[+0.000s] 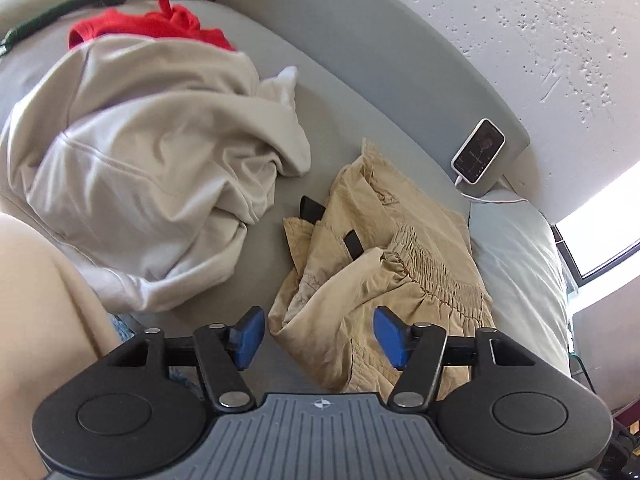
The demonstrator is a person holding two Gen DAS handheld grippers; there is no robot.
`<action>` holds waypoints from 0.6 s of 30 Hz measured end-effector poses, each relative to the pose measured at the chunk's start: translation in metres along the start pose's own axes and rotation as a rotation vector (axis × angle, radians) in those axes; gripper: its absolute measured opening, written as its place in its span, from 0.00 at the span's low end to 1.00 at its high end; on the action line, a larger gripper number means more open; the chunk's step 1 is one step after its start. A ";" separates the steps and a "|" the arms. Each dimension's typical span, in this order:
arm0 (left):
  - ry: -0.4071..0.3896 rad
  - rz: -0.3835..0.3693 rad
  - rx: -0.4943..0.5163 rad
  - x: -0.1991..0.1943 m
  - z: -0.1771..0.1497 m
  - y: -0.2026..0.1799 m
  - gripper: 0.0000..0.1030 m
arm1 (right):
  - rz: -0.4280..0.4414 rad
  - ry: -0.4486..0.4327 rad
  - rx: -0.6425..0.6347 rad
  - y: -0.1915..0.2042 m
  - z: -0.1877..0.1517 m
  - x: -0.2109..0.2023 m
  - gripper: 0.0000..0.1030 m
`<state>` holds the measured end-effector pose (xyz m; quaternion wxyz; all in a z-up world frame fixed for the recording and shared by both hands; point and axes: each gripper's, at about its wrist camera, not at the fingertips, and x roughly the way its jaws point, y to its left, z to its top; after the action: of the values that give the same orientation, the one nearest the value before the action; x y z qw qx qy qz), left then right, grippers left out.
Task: Fold clothes
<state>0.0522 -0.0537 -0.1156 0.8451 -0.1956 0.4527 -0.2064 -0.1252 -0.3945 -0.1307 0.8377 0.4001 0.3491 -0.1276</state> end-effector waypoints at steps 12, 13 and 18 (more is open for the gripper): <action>-0.084 -0.006 0.237 -0.028 -0.016 -0.033 0.59 | -0.050 -0.157 -0.099 0.015 0.009 -0.050 0.68; -0.086 -0.010 0.260 -0.028 -0.019 -0.037 0.59 | -0.045 -0.152 -0.110 0.018 0.008 -0.049 0.68; -0.084 -0.017 0.326 -0.023 -0.025 -0.047 0.59 | -0.033 -0.133 -0.154 0.026 0.004 -0.042 0.68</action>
<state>0.0112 -0.0849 -0.0881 0.8820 -0.0683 0.3759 -0.2758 -0.1412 -0.3833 -0.0855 0.8851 0.3196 0.3077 -0.1404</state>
